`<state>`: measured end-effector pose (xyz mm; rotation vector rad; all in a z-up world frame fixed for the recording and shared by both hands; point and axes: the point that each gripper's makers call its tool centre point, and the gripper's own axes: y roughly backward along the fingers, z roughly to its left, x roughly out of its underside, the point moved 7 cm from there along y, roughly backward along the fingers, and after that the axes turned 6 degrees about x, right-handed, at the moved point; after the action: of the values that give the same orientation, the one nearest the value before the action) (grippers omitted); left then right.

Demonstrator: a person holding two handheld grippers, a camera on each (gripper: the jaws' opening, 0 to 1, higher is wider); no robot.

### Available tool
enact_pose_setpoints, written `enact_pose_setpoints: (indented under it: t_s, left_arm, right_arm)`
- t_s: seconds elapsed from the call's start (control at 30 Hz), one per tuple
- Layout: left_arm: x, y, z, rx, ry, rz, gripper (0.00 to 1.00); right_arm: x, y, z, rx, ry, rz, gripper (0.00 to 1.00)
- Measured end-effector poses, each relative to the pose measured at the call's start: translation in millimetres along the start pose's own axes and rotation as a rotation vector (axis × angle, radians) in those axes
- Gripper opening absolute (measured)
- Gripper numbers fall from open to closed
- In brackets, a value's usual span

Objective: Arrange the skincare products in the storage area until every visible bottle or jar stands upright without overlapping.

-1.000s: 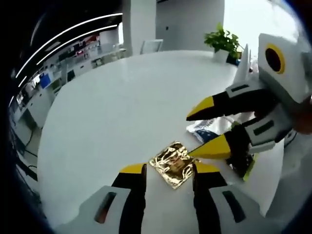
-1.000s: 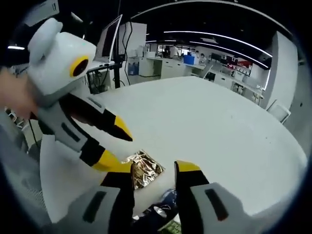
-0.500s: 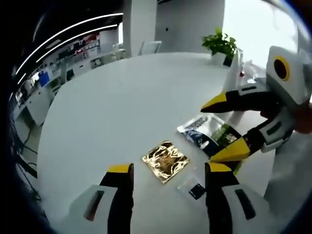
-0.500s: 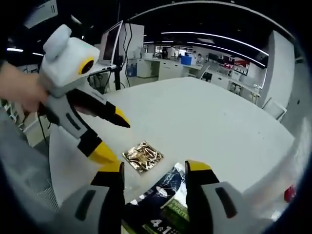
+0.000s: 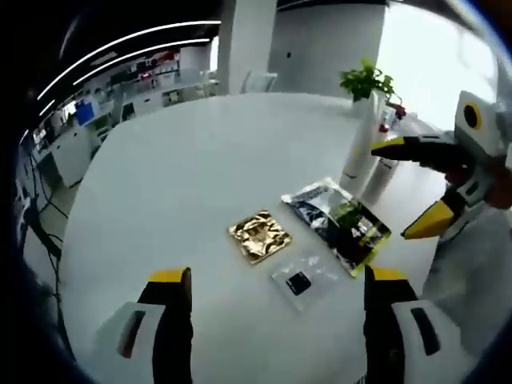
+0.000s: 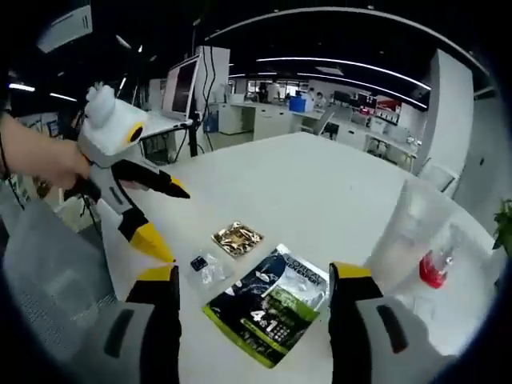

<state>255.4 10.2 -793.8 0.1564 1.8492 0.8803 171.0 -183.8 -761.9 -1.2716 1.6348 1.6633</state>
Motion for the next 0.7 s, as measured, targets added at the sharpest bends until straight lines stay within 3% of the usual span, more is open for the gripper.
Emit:
enact_pose_setpoints:
  t_s: [0.33, 0.5, 0.7]
  left_arm:
    - [12.3, 26, -7.0, -0.019, 0.02, -0.02, 0.97]
    - [15.6, 37, -12.4, -0.031, 0.018, -0.046, 0.97]
    - [26.0, 48, -16.3, -0.043, 0.035, -0.073, 0.97]
  right_arm:
    - [29.7, 45, -18, 0.105, -0.091, 0.019, 0.93]
    - [39.1, 59, -27, 0.141, -0.145, 0.016, 0.99]
    - [43.7, 67, -32, 0.17, -0.161, 0.012, 0.99]
